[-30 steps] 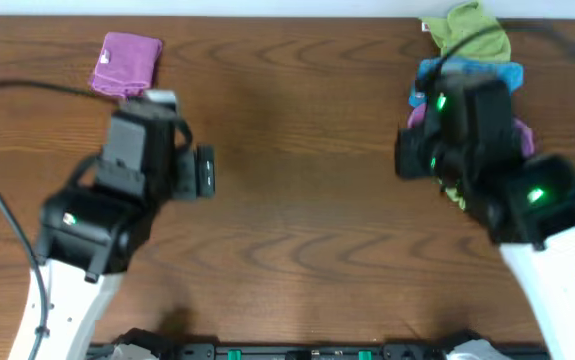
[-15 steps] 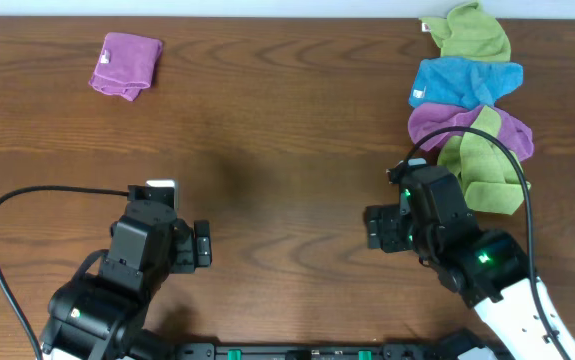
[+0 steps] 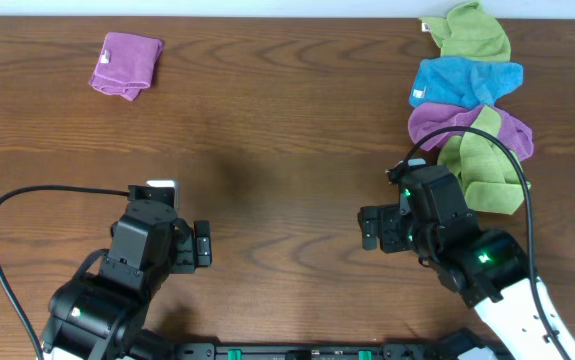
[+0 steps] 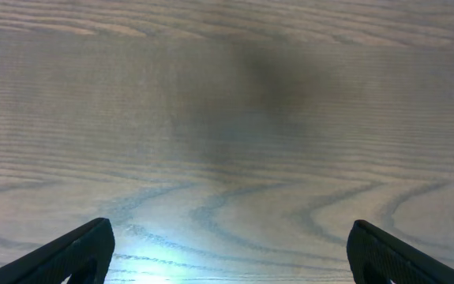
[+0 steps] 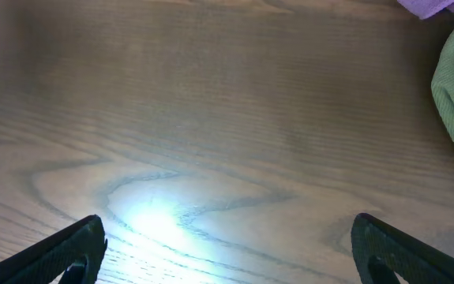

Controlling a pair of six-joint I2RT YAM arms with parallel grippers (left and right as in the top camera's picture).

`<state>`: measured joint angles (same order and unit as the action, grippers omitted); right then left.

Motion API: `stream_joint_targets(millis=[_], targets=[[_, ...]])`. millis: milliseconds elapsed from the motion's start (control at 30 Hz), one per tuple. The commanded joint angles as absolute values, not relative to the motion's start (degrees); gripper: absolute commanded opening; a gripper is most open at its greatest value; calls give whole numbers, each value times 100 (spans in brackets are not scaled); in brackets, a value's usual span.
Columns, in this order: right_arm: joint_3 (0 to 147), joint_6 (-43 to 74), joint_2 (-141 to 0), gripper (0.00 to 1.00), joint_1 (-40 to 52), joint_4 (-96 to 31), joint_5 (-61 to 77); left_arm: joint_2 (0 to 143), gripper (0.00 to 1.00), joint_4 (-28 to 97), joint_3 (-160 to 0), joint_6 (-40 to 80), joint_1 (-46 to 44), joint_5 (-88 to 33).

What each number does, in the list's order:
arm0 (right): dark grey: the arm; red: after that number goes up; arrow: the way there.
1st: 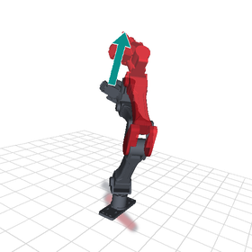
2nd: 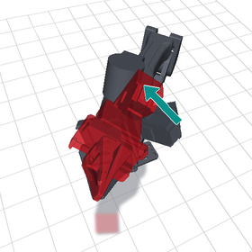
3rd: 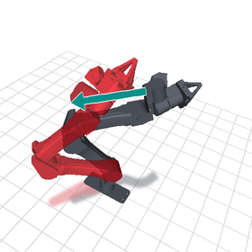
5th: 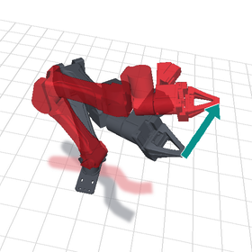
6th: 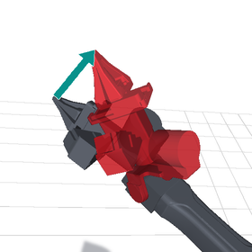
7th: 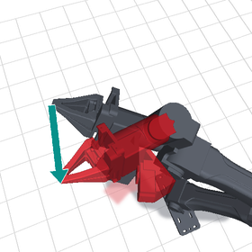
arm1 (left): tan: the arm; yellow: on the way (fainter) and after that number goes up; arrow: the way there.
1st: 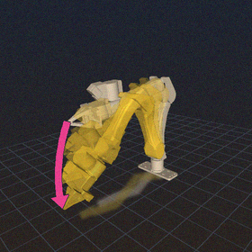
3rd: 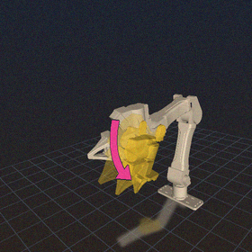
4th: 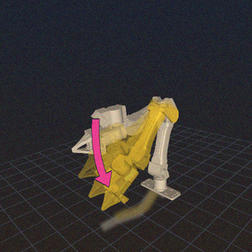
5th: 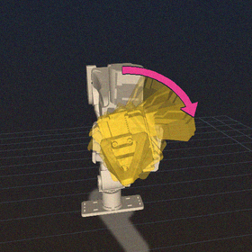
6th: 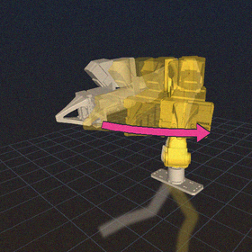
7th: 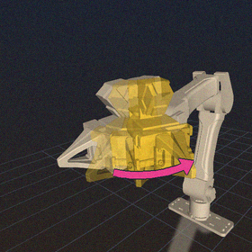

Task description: Fold the cloth

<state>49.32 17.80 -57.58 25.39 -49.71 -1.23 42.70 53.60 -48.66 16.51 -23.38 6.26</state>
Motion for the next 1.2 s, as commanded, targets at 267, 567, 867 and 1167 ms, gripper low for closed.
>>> stream_joint_targets(millis=[267, 567, 867, 1167], targets=[[4954, 1883, -5701, 99, 2591, -4971, -106, 4254, 96, 6366, -4880, 1673, -2342, 2491], [4954, 1883, -5701, 99, 2591, -4974, -104, 3710, 96, 6851, -4880, 1675, -1343, 2547], [4954, 1883, -5701, 99, 2591, -4971, -106, 2714, 95, 5795, -4849, 1675, -628, 2482], [4954, 1881, -5701, 99, 2591, -4971, -104, 1542, 95, 3741, -3328, 1673, 21, 1457]])
